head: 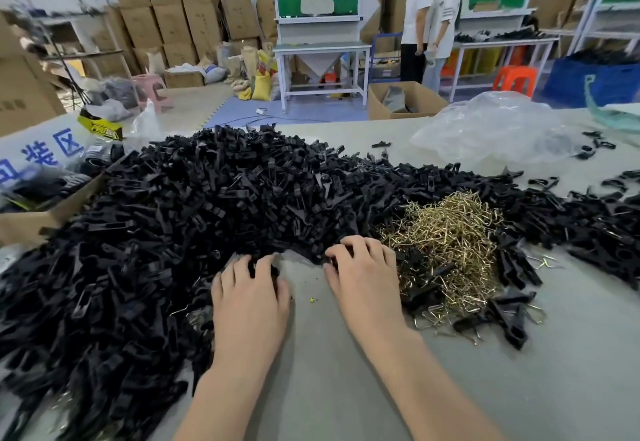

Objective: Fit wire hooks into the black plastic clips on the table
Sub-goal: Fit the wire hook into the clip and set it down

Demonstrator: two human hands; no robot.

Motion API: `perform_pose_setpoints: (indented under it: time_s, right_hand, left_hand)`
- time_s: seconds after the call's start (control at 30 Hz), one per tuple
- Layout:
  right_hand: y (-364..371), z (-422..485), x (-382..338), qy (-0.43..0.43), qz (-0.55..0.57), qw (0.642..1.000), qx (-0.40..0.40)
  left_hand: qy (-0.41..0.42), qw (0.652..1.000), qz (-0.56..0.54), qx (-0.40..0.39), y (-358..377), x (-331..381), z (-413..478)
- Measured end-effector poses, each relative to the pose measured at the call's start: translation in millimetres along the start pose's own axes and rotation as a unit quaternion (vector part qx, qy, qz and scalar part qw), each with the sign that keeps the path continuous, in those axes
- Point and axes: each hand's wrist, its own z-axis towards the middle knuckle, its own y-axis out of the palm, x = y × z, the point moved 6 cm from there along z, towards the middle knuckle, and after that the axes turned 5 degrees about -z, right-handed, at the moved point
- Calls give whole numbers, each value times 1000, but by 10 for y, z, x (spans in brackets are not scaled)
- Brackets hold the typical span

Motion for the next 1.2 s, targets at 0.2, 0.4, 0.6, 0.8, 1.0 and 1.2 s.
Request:
perform_pose_setpoints:
  time_s: [0.2,0.4,0.6,0.8,1.0,1.2]
  right_hand:
    - [62,33,-22,4,-18,1000,12]
    - [-14,-8,-6,14,36,998,49]
    - [-181,-80,113,53,261,964,15]
    - [-216,-182,287,209,580,786,-46]
    - [-261,-305,410,262,706,656,-53]
    - [-179,-311,415,282,722,625,-98]
  left_hand:
    - [-17,1000,3,5,-8,7,2]
    - [-28,1000,-8,-7,-52,-101,32]
    - [-21,999,-25,6,-132,-100,15]
    - [1,999,-37,38,-197,-50,-11]
    - [107,992,-14,-72,16,85,14]
    - [96,994,-3,-54,-41,47,2]
